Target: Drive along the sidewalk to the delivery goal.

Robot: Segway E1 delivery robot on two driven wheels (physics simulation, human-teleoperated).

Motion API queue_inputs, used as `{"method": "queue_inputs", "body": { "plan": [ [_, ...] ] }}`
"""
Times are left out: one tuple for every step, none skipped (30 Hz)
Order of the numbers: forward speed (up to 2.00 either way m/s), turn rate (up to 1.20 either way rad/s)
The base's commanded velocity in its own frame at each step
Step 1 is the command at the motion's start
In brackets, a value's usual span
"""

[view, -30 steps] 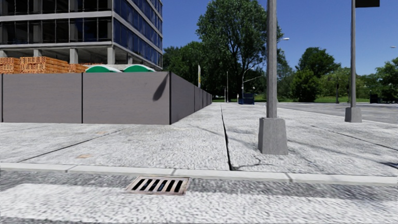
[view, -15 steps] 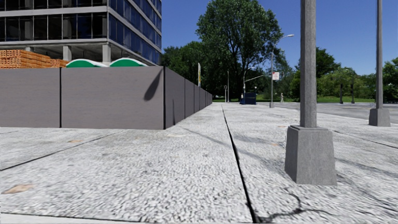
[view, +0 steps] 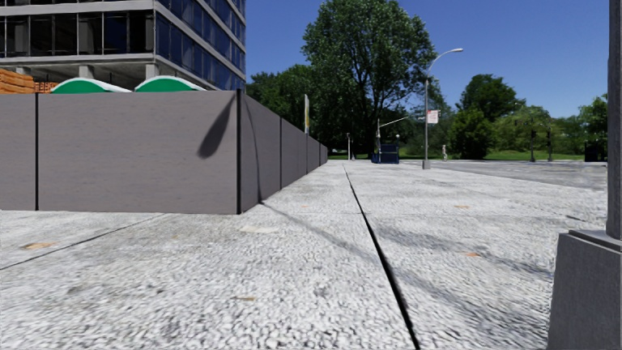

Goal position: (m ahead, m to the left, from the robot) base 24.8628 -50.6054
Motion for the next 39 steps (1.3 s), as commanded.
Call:
{"method": "queue_inputs", "body": {
  "plan": [
    [2.0, -0.23],
    [2.0, -0.25],
    [2.0, -0.25],
    [2.0, -0.28],
    [2.0, -0.28],
    [2.0, -0.28],
    [2.0, -0.29],
    [2.0, -0.29],
    [2.0, -0.29],
    [2.0, -0.29],
    [2.0, -0.29],
    [2.0, -0.29],
    [2.0, -0.29],
    [2.0, -0.29],
    [2.0, -0.29],
    [2.0, -0.29],
    [2.0, -0.29],
    [2.0, -0.29],
    [2.0, -0.29],
    [2.0, -0.29],
    [2.0, -0.28],
    [2.0, -0.19],
    [2.0, -0.09],
    [2.0, -0.05],
    [2.0, -0.05],
    [2.0, -0.05],
    [2.0, -0.04],
    [2.0, -0.04],
    [2.0, -0.04],
    [2.0, -0.04],
    [2.0, -0.04],
    [2.0, -0.03],
    [2.0, -0.03],
    [2.0, -0.03],
    [2.0, -0.03],
    [2.0, -0.03],
    [2.0, -0.03],
    [2.0, -0.03],
    [2.0, -0.03]
  ]
}}
